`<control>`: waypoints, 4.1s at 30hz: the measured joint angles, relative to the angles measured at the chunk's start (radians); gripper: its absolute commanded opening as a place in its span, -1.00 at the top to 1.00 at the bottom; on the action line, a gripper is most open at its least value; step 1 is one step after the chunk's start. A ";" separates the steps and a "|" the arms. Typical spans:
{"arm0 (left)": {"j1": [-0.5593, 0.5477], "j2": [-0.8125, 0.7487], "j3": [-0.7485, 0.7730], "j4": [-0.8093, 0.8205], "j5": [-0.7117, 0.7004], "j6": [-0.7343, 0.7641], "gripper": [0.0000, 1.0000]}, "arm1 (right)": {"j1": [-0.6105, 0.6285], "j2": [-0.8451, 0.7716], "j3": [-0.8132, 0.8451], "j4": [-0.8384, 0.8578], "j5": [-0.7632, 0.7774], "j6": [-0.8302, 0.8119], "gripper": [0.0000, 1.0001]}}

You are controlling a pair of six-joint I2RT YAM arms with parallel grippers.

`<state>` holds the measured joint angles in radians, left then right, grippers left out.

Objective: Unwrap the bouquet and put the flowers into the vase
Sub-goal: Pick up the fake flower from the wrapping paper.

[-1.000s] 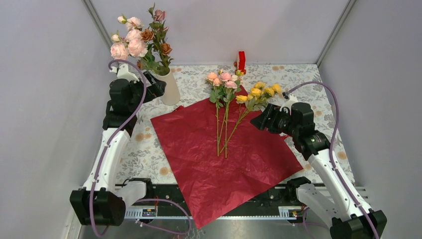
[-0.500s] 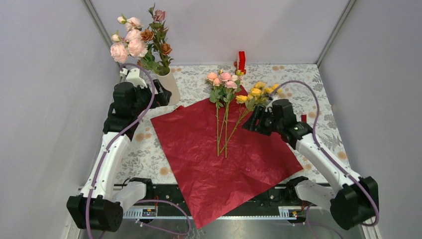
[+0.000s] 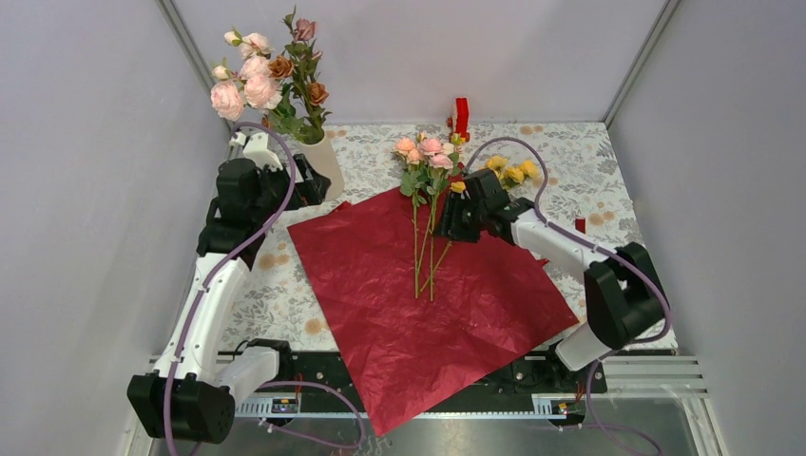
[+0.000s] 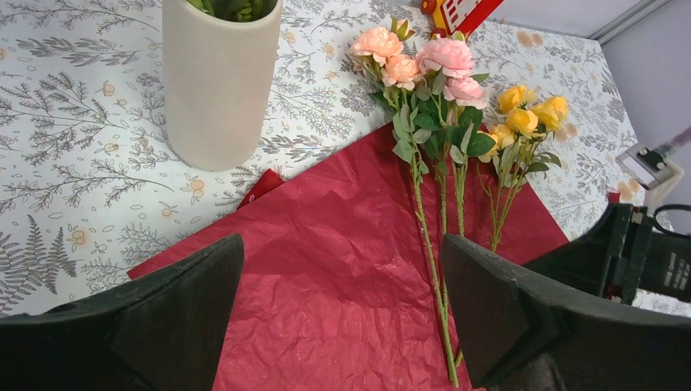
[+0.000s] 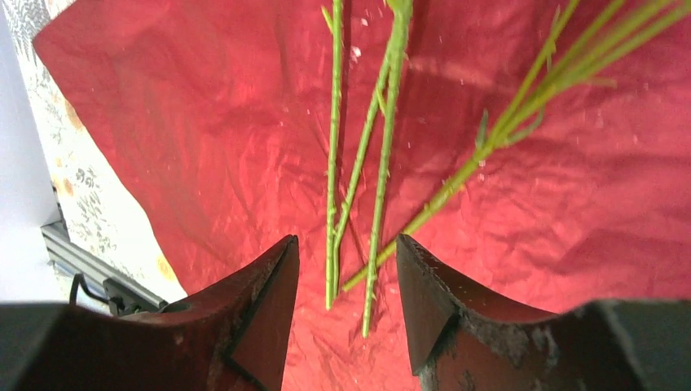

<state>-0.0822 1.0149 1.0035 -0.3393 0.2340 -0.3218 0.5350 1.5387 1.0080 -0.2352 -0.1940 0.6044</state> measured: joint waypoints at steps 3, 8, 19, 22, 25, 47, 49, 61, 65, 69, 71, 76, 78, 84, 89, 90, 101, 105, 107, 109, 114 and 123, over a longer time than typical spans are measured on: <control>0.000 0.000 0.000 -0.003 0.003 -0.001 -0.98 | 0.002 0.061 0.062 0.001 0.012 -0.018 -0.02; 0.003 0.000 0.000 -0.005 0.005 -0.001 -0.98 | 0.003 0.188 0.140 0.002 0.029 -0.038 0.04; 0.021 0.000 0.000 -0.007 0.013 -0.013 -0.98 | 0.008 0.351 0.201 -0.008 0.052 -0.061 0.07; 0.024 0.000 0.000 -0.008 0.013 -0.018 -0.98 | 0.008 0.360 0.208 -0.006 0.051 -0.061 0.10; 0.024 0.000 0.000 -0.009 0.015 -0.020 -0.98 | 0.008 0.370 0.211 -0.006 0.051 -0.061 0.19; 0.031 0.000 0.000 -0.011 0.029 -0.026 -0.98 | 0.013 0.422 0.232 0.035 0.031 -0.049 1.00; 0.031 0.000 0.000 -0.011 0.032 -0.026 -0.98 | 0.013 0.404 0.212 0.047 0.039 -0.049 1.00; 0.035 0.000 -0.006 0.012 0.100 -0.026 -0.98 | 0.013 0.116 0.071 0.096 0.100 -0.054 1.00; 0.034 -0.001 -0.031 0.048 0.152 -0.027 -0.98 | 0.013 0.037 0.034 0.116 0.100 -0.068 1.00; 0.011 -0.003 -0.043 0.084 0.215 -0.035 -0.98 | 0.014 -0.064 0.001 0.113 0.071 -0.101 1.00; -0.022 -0.013 -0.050 0.111 0.246 -0.047 -0.98 | 0.017 -0.116 0.000 0.115 0.037 -0.120 1.00; -0.135 -0.079 -0.112 0.277 0.345 -0.156 -0.98 | 0.053 -0.287 0.002 0.123 -0.114 -0.160 1.00; -0.185 -0.105 -0.150 0.386 0.391 -0.237 -0.98 | 0.077 -0.333 0.005 0.138 -0.167 -0.162 1.00; -0.306 -0.095 -0.182 0.696 0.503 -0.459 -0.98 | 0.158 -0.392 0.018 0.234 -0.346 -0.134 1.00; -0.384 -0.063 -0.183 0.844 0.552 -0.562 -0.97 | 0.208 -0.391 0.057 0.284 -0.457 -0.110 1.00; -0.394 -0.057 -0.183 0.850 0.556 -0.569 -0.96 | 0.214 -0.391 0.061 0.296 -0.474 -0.107 1.00; -0.448 -0.007 -0.186 0.976 0.578 -0.674 0.13 | 0.243 -0.381 0.079 0.331 -0.583 -0.084 1.00; -0.450 -0.007 -0.193 1.007 0.575 -0.698 0.21 | 0.243 -0.375 0.079 0.330 -0.585 -0.084 1.00; -0.450 -0.010 -0.199 1.011 0.573 -0.700 0.22 | 0.243 -0.374 0.079 0.330 -0.585 -0.084 1.00; -0.450 -0.011 -0.204 1.011 0.571 -0.701 0.33 | 0.244 -0.374 0.079 0.330 -0.585 -0.085 1.00; -0.450 -0.012 -0.209 1.011 0.568 -0.706 0.46 | 0.244 -0.373 0.080 0.324 -0.583 -0.093 1.00; -0.450 -0.024 -0.210 1.004 0.563 -0.703 1.00 | 0.244 -0.367 0.084 0.320 -0.578 -0.118 1.00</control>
<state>-0.5323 0.9913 0.7933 0.6647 0.7971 -1.0252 0.7792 1.1717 1.0916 0.0853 -0.7715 0.4862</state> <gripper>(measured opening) 0.107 0.037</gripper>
